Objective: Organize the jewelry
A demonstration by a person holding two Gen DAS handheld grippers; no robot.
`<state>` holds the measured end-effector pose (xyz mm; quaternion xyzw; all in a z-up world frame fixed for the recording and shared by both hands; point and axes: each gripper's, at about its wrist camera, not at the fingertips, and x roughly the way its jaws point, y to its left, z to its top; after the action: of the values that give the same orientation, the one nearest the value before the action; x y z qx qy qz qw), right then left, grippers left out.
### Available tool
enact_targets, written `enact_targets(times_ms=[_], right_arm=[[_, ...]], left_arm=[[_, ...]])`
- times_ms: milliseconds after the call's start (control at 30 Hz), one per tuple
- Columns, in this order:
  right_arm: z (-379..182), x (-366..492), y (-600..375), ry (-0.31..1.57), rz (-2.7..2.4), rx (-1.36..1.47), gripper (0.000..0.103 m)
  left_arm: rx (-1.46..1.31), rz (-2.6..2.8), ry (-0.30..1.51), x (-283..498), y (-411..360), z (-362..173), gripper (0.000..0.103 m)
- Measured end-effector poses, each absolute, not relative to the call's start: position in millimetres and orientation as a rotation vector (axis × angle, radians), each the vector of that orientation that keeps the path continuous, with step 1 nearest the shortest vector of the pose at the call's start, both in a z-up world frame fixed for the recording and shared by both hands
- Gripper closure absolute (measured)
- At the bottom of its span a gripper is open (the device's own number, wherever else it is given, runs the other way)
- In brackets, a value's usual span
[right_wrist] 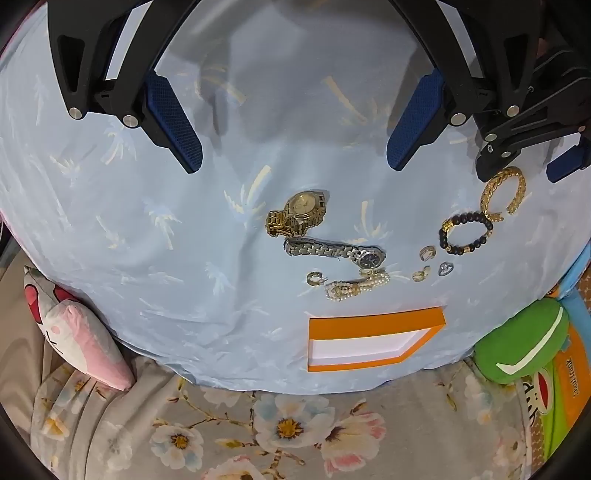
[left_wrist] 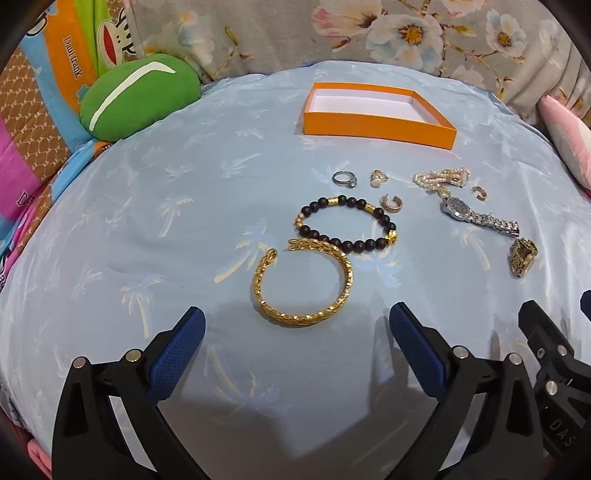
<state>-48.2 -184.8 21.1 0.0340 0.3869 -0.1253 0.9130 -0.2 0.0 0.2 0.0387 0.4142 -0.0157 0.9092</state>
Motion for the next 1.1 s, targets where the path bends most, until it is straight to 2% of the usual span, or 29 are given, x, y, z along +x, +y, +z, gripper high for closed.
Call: enact_targets(times_ms=[233,1100], right_arm=[[21.0,-45.9,-176.5,0.808,-0.269,0.048,0.005],[21.1,-45.9,-176.1,0.808,-0.272,0.046,0.005]], left_arm=[[0.109,-0.037,0.811,-6.2,-4.3,3.7,0.007],[0.065,-0.048,0.825,-4.1,3.7,2.8,0.006]])
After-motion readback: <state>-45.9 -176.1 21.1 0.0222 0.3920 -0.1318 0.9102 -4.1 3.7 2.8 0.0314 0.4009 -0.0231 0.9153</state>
